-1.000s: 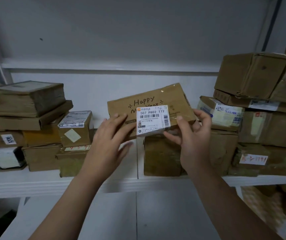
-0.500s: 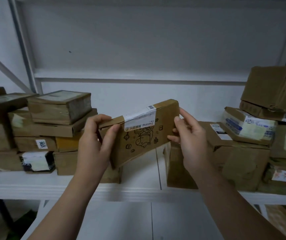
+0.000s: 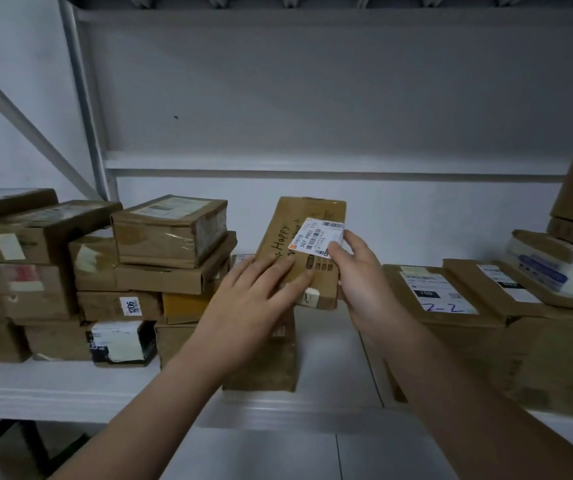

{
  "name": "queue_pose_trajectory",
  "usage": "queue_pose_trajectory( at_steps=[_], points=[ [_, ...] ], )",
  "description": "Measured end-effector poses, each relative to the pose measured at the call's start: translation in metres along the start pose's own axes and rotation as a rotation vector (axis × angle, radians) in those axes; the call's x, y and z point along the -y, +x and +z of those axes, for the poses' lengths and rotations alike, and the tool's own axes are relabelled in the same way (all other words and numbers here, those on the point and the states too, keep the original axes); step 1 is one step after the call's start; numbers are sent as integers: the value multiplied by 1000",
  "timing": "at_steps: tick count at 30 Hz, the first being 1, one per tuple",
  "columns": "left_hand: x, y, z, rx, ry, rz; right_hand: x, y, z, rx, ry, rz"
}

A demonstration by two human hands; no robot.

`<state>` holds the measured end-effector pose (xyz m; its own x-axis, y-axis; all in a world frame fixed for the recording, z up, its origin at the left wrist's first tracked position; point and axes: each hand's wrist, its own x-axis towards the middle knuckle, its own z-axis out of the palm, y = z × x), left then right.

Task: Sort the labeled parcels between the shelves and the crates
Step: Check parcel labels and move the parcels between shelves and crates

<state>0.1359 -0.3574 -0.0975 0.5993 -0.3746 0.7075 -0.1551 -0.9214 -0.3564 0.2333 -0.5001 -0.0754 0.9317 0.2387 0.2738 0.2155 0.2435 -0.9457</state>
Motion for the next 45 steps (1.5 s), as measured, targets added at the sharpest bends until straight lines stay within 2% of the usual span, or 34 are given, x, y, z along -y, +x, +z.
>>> queue_pose_trajectory(
  at_steps=[4,12,18,22,26,32,34,37,40,45],
  points=[
    [23,7,3,125,44,-36,-10,26,24,-88,-137,9],
    [34,10,27,313,101,-116,-43,31,35,-27,-329,-65],
    [36,6,32,241,76,-202,-52,23,35,26,-411,-205],
    [33,10,23,211,69,-222,-47,16,32,-13,-461,-280],
    [20,17,14,69,-55,-157,-36,-1,10,-46,-521,-329],
    [-27,33,18,61,-188,-82,-22,-30,-51,-215,-747,-397],
    [-46,37,25,63,-242,-54,-15,-40,-76,-247,-894,-411],
    [-80,40,41,155,-326,-36,-10,-54,-119,-286,-1190,-385],
    [-113,51,61,262,-358,-64,-10,-65,-159,-331,-1371,-303],
    [-156,92,77,477,-411,-215,-11,-70,-198,-338,-1369,-226]
  ],
)
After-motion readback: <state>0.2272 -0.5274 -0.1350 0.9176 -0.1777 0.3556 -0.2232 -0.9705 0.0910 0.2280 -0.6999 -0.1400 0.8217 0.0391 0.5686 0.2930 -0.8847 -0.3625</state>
